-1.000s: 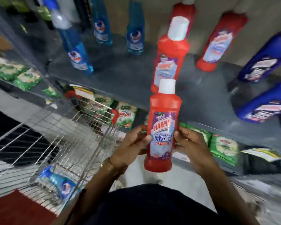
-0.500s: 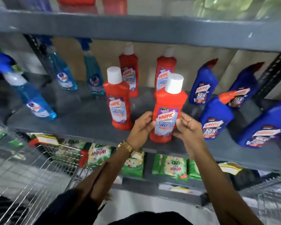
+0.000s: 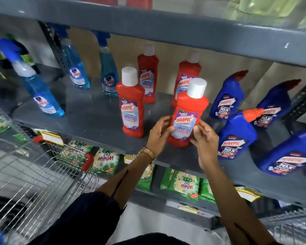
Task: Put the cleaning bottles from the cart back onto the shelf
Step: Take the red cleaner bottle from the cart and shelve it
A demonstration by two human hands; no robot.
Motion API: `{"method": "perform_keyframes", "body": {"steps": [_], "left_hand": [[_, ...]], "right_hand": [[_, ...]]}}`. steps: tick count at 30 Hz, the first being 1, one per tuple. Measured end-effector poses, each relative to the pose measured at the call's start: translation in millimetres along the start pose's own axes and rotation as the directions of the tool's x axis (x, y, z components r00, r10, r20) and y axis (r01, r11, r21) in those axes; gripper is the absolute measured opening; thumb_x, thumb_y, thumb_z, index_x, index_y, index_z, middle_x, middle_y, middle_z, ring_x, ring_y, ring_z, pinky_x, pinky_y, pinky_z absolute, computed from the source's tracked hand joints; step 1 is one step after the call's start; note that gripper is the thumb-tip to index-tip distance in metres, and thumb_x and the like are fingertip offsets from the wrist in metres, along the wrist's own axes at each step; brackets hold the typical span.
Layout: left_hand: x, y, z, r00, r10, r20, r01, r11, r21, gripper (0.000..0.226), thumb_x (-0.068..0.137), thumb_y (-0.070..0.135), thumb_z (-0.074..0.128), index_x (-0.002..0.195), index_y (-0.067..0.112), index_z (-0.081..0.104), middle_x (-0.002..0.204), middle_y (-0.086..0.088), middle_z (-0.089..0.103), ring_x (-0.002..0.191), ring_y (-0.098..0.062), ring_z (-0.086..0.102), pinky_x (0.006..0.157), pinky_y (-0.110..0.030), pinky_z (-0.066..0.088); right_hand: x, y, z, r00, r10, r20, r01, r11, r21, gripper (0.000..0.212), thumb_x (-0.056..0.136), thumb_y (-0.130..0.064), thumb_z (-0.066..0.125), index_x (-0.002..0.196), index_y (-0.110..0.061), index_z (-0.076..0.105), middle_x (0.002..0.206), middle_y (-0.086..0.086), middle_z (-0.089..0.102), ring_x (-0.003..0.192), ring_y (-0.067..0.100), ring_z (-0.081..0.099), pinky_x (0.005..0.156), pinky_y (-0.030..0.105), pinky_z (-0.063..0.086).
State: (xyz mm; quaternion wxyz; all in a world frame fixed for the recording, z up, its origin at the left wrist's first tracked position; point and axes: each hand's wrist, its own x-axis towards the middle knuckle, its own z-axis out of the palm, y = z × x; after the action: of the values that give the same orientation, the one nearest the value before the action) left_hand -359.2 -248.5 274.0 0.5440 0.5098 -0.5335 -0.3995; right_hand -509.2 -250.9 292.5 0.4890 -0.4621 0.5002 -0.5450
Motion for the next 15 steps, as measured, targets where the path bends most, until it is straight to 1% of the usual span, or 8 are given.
{"method": "perform_keyframes", "body": {"steps": [3, 5, 6, 7, 8, 11, 13, 15], "left_hand": [[-27, -14, -13, 0.997, -0.026, -0.071, 0.028, 0.999, 0.031, 0.041, 0.093, 0.014, 0.055, 0.131, 0.006, 0.044, 0.119, -0.016, 0.063, 0.103, -0.018, 0.061, 0.093, -0.038, 0.052], [-50, -20, -28, 0.995, -0.003, -0.104, 0.007, 0.999, 0.044, 0.037, 0.093, 0.017, 0.051, 0.128, 0.006, 0.047, 0.11, -0.009, 0.064, 0.098, -0.019, 0.063, 0.091, -0.044, 0.053], [-64, -21, -39, 0.993, -0.009, -0.116, 0.013, 0.999, 0.034, 0.034, 0.093, 0.018, 0.049, 0.126, 0.007, 0.048, 0.107, -0.008, 0.065, 0.1, -0.024, 0.064, 0.092, -0.047, 0.054], [-77, -22, -51, 0.992, -0.015, -0.124, 0.018, 0.999, 0.029, 0.032, 0.094, 0.02, 0.048, 0.124, 0.009, 0.05, 0.106, -0.008, 0.066, 0.102, -0.026, 0.066, 0.091, -0.047, 0.054], [-91, -22, -65, 0.989, -0.01, -0.145, 0.016, 0.999, 0.041, 0.03, 0.094, 0.023, 0.047, 0.121, 0.011, 0.051, 0.103, -0.008, 0.068, 0.101, -0.025, 0.068, 0.088, -0.042, 0.056], [-132, -27, -115, 0.968, 0.032, -0.25, -0.004, 0.993, 0.114, 0.027, 0.094, 0.027, 0.046, 0.115, 0.013, 0.055, 0.094, -0.006, 0.071, 0.085, -0.009, 0.071, 0.077, -0.024, 0.058], [-161, -36, -154, 0.937, 0.033, -0.348, 0.023, 0.988, 0.155, 0.027, 0.096, 0.025, 0.044, 0.114, 0.01, 0.057, 0.097, -0.002, 0.067, 0.082, -0.004, 0.07, 0.074, -0.021, 0.057], [-194, -52, -195, 0.884, 0.004, -0.467, 0.107, 0.971, 0.212, 0.027, 0.096, 0.023, 0.047, 0.116, 0.008, 0.057, 0.097, 0.006, 0.064, 0.08, -0.003, 0.067, 0.07, -0.024, 0.057]], "right_hand": [[-27, 16, 5, 0.987, 0.001, -0.158, 0.0, 1.0, 0.008, 0.037, 0.092, -0.015, 0.058, 0.127, -0.006, 0.052, 0.125, 0.015, 0.06, 0.114, 0.025, 0.058, 0.101, 0.054, 0.046], [-55, 32, 14, 0.976, -0.02, -0.218, 0.014, 1.0, -0.028, 0.028, 0.094, -0.014, 0.055, 0.12, -0.005, 0.055, 0.112, 0.015, 0.061, 0.101, 0.022, 0.06, 0.094, 0.055, 0.05], [-71, 40, 22, 0.978, -0.027, -0.208, 0.015, 0.998, -0.058, 0.022, 0.095, -0.015, 0.053, 0.115, -0.007, 0.058, 0.106, 0.013, 0.062, 0.095, 0.019, 0.06, 0.089, 0.052, 0.052], [-88, 48, 32, 0.984, -0.028, -0.174, 0.013, 0.996, -0.087, 0.017, 0.095, -0.015, 0.052, 0.11, -0.011, 0.06, 0.101, 0.01, 0.063, 0.09, 0.015, 0.061, 0.084, 0.048, 0.053], [-105, 54, 44, 0.992, -0.028, -0.121, 0.015, 0.994, -0.111, 0.013, 0.095, -0.015, 0.053, 0.106, -0.014, 0.061, 0.097, 0.006, 0.065, 0.086, 0.012, 0.063, 0.08, 0.043, 0.053], [-147, 67, 90, 0.99, -0.031, 0.135, 0.058, 0.978, -0.198, 0.012, 0.095, -0.019, 0.053, 0.096, -0.028, 0.061, 0.089, -0.001, 0.067, 0.084, 0.013, 0.064, 0.08, 0.037, 0.05], [-169, 74, 128, 0.939, -0.015, 0.343, 0.115, 0.955, -0.273, 0.014, 0.094, -0.026, 0.051, 0.09, -0.035, 0.06, 0.086, -0.012, 0.067, 0.083, 0.007, 0.063, 0.078, 0.027, 0.048], [-189, 84, 166, 0.868, 0.024, 0.496, 0.15, 0.939, -0.309, 0.012, 0.093, -0.033, 0.051, 0.09, -0.034, 0.063, 0.08, -0.016, 0.068, 0.077, -0.001, 0.062, 0.07, 0.021, 0.047]]}}
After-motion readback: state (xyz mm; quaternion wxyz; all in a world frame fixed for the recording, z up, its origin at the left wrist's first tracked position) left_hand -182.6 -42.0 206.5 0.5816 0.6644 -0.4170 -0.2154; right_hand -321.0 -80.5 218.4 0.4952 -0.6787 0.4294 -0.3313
